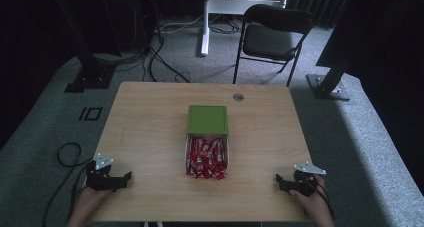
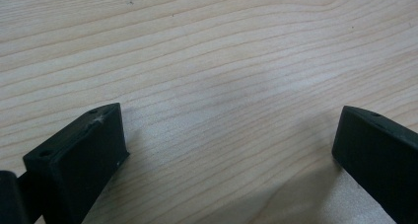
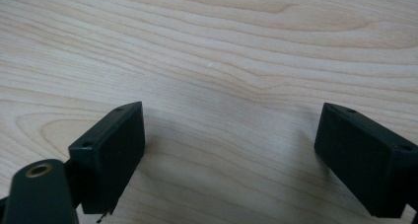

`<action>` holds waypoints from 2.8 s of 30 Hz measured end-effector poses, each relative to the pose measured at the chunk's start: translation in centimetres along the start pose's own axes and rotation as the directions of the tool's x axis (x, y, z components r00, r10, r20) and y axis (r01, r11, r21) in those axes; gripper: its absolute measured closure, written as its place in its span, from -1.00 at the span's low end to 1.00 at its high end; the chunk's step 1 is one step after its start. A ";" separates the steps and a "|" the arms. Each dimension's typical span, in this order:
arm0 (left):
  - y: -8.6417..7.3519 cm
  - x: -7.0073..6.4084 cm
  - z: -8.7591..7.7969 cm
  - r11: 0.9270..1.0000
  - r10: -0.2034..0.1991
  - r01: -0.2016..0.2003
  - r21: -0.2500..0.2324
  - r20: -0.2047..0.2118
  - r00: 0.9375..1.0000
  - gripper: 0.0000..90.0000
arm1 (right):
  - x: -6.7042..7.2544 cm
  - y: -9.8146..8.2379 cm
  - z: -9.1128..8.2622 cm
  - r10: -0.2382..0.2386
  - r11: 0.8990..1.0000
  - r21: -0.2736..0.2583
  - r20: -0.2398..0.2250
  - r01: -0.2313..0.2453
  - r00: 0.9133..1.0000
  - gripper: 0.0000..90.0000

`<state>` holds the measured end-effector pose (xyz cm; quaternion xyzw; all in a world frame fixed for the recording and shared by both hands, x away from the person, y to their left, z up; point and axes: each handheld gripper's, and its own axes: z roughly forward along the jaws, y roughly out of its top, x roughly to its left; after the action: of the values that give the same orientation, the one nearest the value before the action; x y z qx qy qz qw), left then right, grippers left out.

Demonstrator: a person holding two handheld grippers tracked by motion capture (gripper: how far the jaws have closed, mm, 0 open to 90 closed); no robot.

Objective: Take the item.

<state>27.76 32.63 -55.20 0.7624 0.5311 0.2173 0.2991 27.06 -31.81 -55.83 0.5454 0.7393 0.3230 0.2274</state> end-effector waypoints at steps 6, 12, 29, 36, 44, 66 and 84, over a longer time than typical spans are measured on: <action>0.0 -0.1 0.0 1.000 -0.005 0.005 0.000 -0.006 1.000 -0.98 | -0.2 -0.2 -0.2 -0.006 1.000 -0.001 -0.005 0.006 1.000 -0.74; -0.1 -0.1 -0.1 1.000 -0.019 0.019 0.002 -0.018 1.000 -0.98 | -0.2 -0.3 -0.3 0.001 1.000 0.000 0.000 -0.001 1.000 -0.74; -0.1 -0.1 -0.1 1.000 -0.021 0.021 0.002 -0.021 1.000 -0.98 | -0.1 -0.2 -0.2 0.001 1.000 -0.002 0.004 -0.001 1.000 -0.74; -0.1 -0.1 -0.1 1.000 -0.020 0.020 0.002 -0.021 1.000 -0.98 | 0.2 0.2 -0.1 0.003 1.000 0.013 0.005 -0.003 1.000 -0.70; -0.1 -0.1 -0.1 1.000 -0.020 0.020 0.002 -0.021 1.000 -0.98 | 0.3 1.2 -0.5 -0.003 1.000 -0.014 0.006 0.003 1.000 -0.69; -0.1 -0.1 -0.1 1.000 -0.020 0.021 0.002 -0.021 1.000 -0.98 | 1.5 4.5 -1.7 -0.025 0.998 -0.065 -0.032 0.023 0.999 -0.66; -0.1 -0.1 -0.1 1.000 -0.022 0.022 0.003 -0.020 1.000 -0.98 | 3.5 7.7 -2.8 -0.069 0.989 -0.137 -0.080 0.058 0.994 -0.64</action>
<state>27.58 32.62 -55.18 0.7548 0.5427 0.2211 0.2949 29.14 -27.59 -48.25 0.4907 0.7418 0.3874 0.2424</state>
